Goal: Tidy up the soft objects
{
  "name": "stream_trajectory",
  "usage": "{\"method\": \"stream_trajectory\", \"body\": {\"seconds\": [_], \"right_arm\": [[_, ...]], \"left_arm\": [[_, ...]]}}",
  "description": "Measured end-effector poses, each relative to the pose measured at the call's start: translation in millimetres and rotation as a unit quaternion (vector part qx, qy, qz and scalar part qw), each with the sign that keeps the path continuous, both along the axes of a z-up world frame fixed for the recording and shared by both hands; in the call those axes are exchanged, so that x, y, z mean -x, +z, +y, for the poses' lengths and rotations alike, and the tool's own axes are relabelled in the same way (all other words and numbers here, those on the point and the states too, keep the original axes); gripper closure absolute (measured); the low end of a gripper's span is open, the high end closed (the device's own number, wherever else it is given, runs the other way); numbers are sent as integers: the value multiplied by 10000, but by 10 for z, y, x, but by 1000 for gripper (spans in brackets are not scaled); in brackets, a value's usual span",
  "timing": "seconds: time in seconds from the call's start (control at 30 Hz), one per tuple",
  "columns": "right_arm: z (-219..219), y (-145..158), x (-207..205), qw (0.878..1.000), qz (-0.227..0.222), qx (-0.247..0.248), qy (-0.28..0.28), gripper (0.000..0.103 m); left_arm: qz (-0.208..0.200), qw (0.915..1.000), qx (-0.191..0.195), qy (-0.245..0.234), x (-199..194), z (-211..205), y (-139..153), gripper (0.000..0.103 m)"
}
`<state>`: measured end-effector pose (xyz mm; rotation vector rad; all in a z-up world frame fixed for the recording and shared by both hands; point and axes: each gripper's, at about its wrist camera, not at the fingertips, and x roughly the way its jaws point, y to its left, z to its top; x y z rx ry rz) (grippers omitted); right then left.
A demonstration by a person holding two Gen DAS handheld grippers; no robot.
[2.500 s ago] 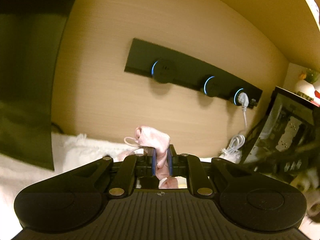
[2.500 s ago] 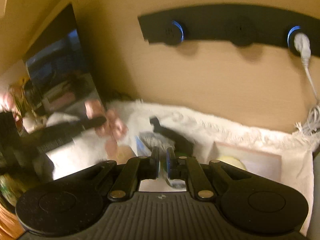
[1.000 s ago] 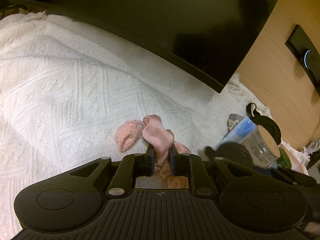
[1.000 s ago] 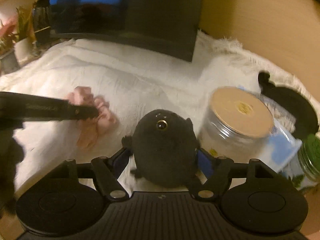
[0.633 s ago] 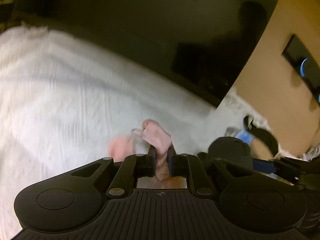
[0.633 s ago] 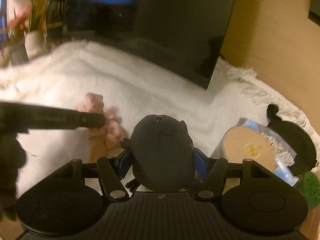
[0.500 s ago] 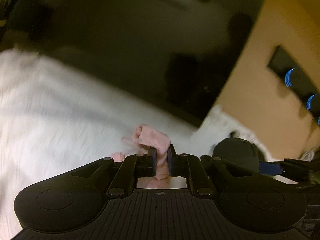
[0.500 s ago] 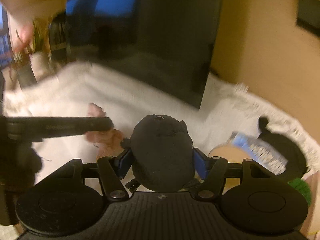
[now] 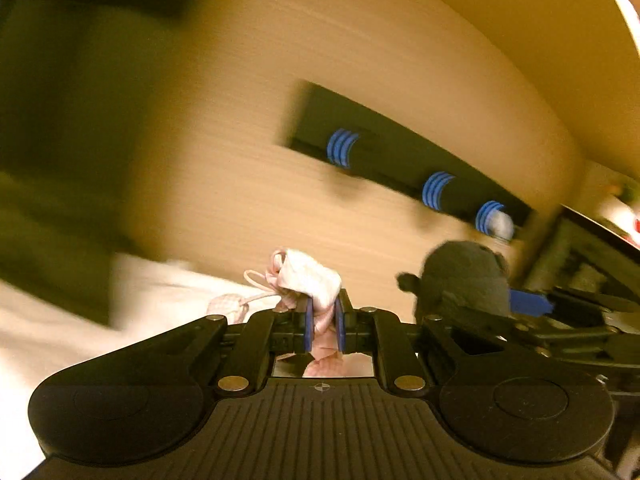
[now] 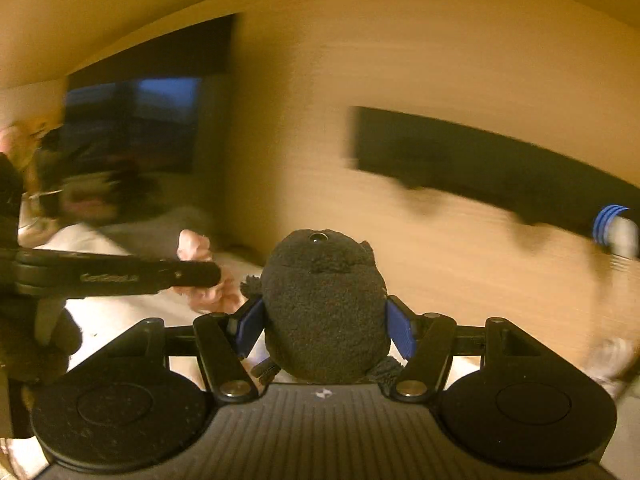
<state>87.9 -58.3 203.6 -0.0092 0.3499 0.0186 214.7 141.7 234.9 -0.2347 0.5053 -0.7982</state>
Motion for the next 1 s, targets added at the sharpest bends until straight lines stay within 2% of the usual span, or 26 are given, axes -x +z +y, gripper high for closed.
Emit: {"method": "stream_trajectory", "body": {"seconds": [0.13,0.27,0.4,0.47,0.5,0.53,0.6,0.67,0.73,0.77,0.83,0.9,0.97,1.0], "right_arm": [[-581,-75,219,9985,54,-109,-529,39],[-1056,-210,318,9949,220,-272,-949,38],[-1456,-417,329,9906,433,-457,-1213,38],[-1557,-492,371,9890,546,-547,-1257,38],[-1587,-549,320,9884,609,-590,-1259,38],[-1640,-602,291,9877,678,-639,-1257,38],[-1729,-707,214,9864,815,-719,-1231,38],[-1770,-797,162,9854,937,-780,-1192,38],[-1806,-881,82,9837,1072,-878,-1145,39],[-1821,-926,36,9828,1141,-946,-1099,39],[-1834,-1020,-66,9813,1279,-1061,-971,38],[-1827,-1121,-201,9784,1459,-1176,-878,38],[-1794,-1238,-338,9742,1655,-1300,-811,38],[-1782,-1291,-395,9724,1735,-1342,-791,38]], "left_arm": [[226,9970,-54,-736,124,-669,-68,90],[687,9886,-168,-1332,213,-1308,-276,90],[1064,9801,-227,-1661,230,-1757,-524,89],[1455,9735,-120,-1758,153,-1945,-704,87],[1688,9696,-194,-1761,129,-2018,-805,84],[1977,9644,-474,-1690,65,-2121,-947,84],[2319,9530,-1317,-1437,-14,-2313,-1248,85],[2084,9418,-2228,-1411,26,-2508,-1516,84],[1575,9322,-2970,-1345,142,-2611,-1653,81],[1310,9295,-3215,-1249,211,-2622,-1688,81],[1181,9362,-3103,-1151,263,-2545,-1658,79],[1089,9520,-2635,-1117,308,-2413,-1533,79],[777,9692,-2093,-1044,373,-2250,-1367,79],[645,9749,-1907,-953,394,-2194,-1294,79]]}}
